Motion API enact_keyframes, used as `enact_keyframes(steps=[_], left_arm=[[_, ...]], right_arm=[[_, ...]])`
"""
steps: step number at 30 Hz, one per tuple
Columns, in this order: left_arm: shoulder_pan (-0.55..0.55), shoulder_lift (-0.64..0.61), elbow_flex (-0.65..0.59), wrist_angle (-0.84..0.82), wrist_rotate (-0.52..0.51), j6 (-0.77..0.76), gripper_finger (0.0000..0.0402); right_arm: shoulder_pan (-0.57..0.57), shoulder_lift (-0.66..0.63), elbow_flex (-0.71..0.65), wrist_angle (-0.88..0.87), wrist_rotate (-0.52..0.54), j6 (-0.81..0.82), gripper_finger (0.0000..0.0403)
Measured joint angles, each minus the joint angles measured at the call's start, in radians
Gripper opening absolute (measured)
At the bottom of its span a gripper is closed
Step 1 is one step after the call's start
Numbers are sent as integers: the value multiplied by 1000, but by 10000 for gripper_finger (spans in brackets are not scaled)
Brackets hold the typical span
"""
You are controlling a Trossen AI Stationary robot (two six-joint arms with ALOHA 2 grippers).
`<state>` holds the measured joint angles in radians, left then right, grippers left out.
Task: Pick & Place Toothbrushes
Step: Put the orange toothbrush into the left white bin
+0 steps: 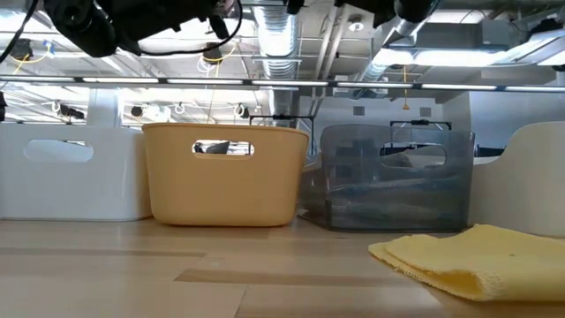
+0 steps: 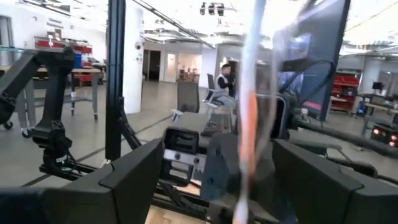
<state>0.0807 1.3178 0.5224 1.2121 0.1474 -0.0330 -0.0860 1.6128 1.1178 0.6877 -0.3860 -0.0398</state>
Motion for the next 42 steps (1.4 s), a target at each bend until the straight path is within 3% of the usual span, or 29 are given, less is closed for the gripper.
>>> enact_keyframes(steps=[19, 42], left_arm=[[-7, 0, 0, -24, -14, 2, 17], [-7, 0, 0, -65, -15, 1, 17]], right_arm=[[8, -9, 2, 16, 17, -21, 298], [5, -9, 2, -7, 21, -65, 221]])
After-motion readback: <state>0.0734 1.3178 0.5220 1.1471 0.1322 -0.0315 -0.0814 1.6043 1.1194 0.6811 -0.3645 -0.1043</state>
